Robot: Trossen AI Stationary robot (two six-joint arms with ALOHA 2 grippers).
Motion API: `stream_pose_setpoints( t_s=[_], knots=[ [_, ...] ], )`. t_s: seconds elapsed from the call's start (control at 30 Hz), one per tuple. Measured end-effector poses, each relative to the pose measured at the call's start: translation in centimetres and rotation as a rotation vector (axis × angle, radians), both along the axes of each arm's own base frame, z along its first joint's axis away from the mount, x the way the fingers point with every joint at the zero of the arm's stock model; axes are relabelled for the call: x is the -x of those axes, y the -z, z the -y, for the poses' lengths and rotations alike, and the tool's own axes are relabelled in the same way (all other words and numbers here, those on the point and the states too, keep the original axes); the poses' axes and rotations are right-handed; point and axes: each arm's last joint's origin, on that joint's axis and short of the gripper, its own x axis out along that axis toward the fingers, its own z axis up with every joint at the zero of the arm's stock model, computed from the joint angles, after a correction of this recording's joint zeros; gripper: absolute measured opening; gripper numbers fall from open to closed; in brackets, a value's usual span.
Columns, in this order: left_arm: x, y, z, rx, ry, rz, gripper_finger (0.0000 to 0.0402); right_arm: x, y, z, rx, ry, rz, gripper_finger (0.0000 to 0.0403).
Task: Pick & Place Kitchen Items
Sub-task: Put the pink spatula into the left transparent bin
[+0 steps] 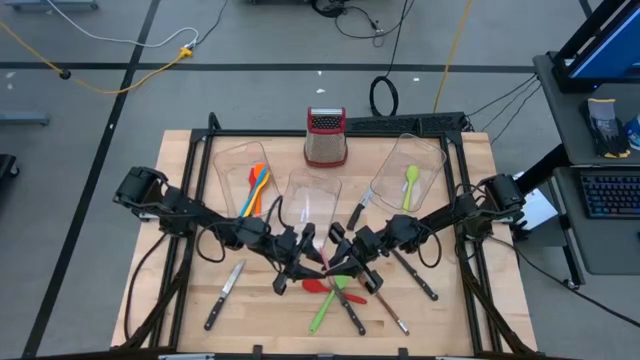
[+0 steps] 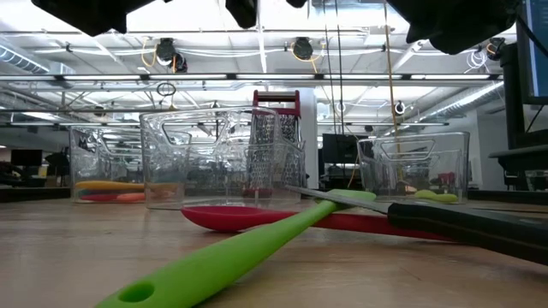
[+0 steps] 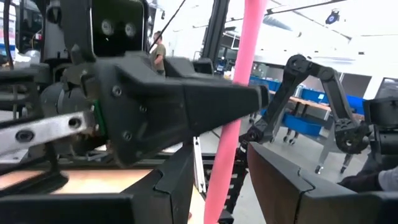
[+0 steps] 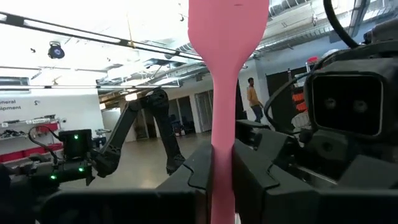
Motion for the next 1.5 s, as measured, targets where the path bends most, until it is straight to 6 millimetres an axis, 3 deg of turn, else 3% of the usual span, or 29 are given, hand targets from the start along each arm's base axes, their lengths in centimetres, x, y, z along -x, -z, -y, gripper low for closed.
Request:
stream_pose_setpoints(
  t_s=[0.67, 0.9, 1.17, 1.27, 1.4, 1.5],
  knots=[
    [0.3, -0.1, 1.1, 0.035, -0.009, -0.016, 0.0152, 0.0, 0.0, 0.0, 0.016, 0.015, 0.011, 0.0027],
    [-0.2, 1.0, 1.1, 0.024, -0.058, -0.042, 0.0152, -0.2, 0.4, -0.2, 0.023, 0.081, -0.031, 0.0027],
    [-0.2, 1.0, 1.1, 0.028, -0.040, -0.039, 0.0149, -0.2, 0.5, -0.4, 0.042, 0.082, -0.039, 0.0027],
    [-0.3, 1.1, 1.1, 0.023, -0.036, -0.048, 0.0117, -0.2, 0.6, -0.5, 0.046, 0.081, -0.044, 0.0027],
    [-0.2, 1.1, 1.2, -0.012, -0.011, -0.037, 0.0027, -0.1, 0.6, -0.7, 0.044, 0.069, -0.047, 0.0027],
    [-0.2, 1.2, 1.3, -0.015, 0.003, -0.038, 0.0021, 0.0, 0.6, -0.9, 0.045, 0.068, -0.049, 0.0027]
  ],
)
